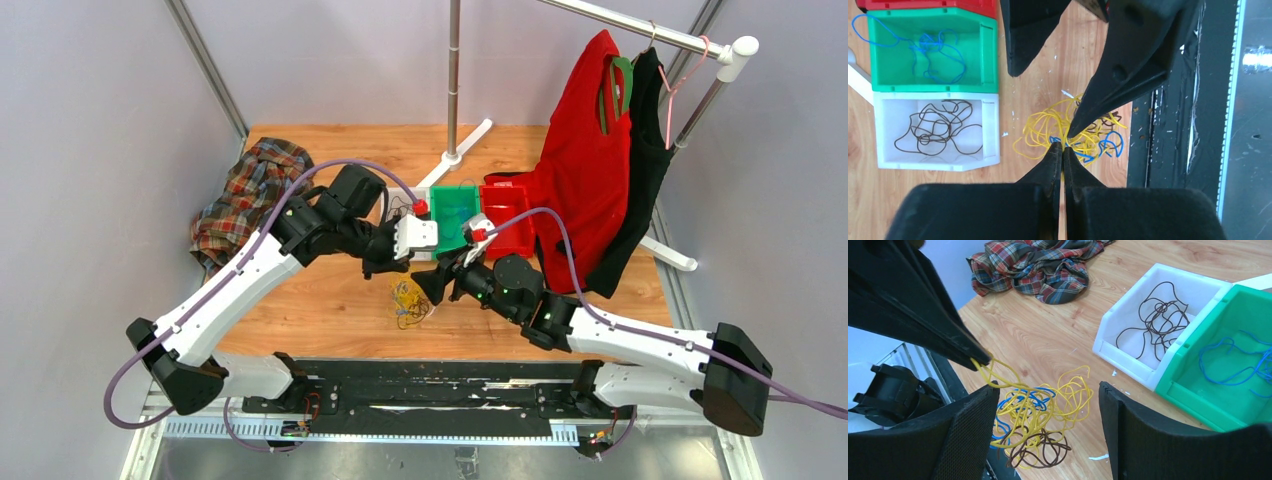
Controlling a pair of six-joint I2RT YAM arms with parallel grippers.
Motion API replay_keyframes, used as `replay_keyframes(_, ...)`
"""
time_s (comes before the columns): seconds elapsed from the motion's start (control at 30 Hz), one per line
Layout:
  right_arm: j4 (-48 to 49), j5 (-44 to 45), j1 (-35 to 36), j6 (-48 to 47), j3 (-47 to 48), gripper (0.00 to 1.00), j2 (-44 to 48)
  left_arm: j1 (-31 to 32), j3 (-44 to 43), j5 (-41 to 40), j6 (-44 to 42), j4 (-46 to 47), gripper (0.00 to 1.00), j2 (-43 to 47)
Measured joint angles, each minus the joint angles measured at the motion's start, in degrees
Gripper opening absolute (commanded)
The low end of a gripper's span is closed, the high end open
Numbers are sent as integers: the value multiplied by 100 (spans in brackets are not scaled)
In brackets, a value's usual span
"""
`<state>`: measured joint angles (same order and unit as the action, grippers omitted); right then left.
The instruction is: Untangle the cables
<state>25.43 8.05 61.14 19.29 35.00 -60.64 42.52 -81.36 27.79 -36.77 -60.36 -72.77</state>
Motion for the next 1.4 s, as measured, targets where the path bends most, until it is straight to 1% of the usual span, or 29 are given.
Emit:
replay_keyframes(0.13,70,42,17,-50,50,66,-214,0,-98,120,164,0,1,52)
replay_keyframes(0.27,136,269,26,-92,125,59,-472,0,-195,273,297,-46,1,149)
replay_keyframes(0.43,267,564,28,-48,168,45,-901,0,-466,407,402,-216,0,192)
replay_keyframes(0.63,684,647,37,264,-46,35,-1165,0,-979,417,463,-391,0,221)
replay_keyframes(0.73,772,717,37,424,-214,35,-1235,0,-1222,457,535,-450,0,247)
replay_keyframes(1.03,549,1023,37,817,-1095,34,-1405,0,-2157,382,527,-450,0,527)
replay_keyframes(1.23,321,1209,37,901,-1270,34,-1163,0,-2667,160,455,-476,0,505)
replay_keyframes(1.27,227,1246,37,894,-1279,31,-1045,0,-2771,120,428,-487,0,485)
replay_keyframes(1.37,-57,1349,37,793,-1279,16,-577,0,-3167,-42,367,-503,0,396)
replay_keyframes(1.4,-129,1384,37,752,-1279,13,-407,0,-3353,-122,339,-516,0,345)
